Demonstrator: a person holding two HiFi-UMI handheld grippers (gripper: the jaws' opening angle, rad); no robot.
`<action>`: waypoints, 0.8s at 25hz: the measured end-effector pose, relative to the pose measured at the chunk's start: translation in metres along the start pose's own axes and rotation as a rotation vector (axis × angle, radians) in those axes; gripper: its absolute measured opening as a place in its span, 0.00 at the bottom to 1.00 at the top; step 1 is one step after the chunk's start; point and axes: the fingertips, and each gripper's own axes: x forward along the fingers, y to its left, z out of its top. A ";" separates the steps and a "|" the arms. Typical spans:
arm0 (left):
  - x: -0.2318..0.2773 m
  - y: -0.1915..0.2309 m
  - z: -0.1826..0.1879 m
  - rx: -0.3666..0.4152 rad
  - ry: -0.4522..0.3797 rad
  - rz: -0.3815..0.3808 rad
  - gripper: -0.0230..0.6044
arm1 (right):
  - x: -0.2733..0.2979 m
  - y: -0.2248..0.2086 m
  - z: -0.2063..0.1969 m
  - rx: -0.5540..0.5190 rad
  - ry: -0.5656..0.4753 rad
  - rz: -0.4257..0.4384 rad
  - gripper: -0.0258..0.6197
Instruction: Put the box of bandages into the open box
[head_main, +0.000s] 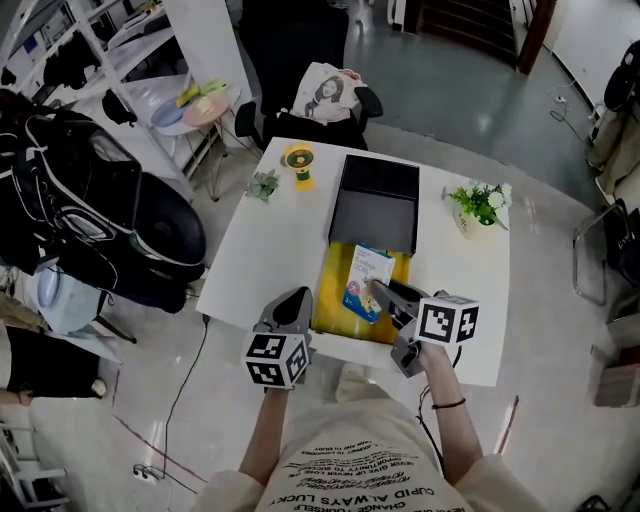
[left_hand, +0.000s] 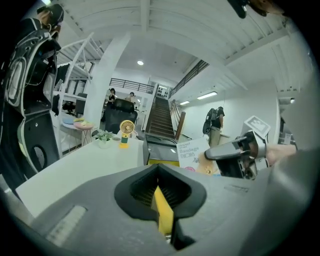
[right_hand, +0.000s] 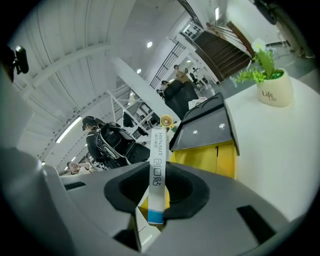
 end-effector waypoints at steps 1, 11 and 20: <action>0.005 0.002 -0.002 -0.005 0.009 0.002 0.07 | 0.005 -0.004 -0.002 0.013 0.024 0.001 0.18; 0.032 0.016 -0.020 -0.041 0.092 0.010 0.07 | 0.043 -0.019 -0.026 0.130 0.253 0.009 0.18; 0.039 0.014 -0.021 -0.051 0.119 -0.012 0.07 | 0.058 -0.027 -0.033 0.258 0.342 -0.007 0.18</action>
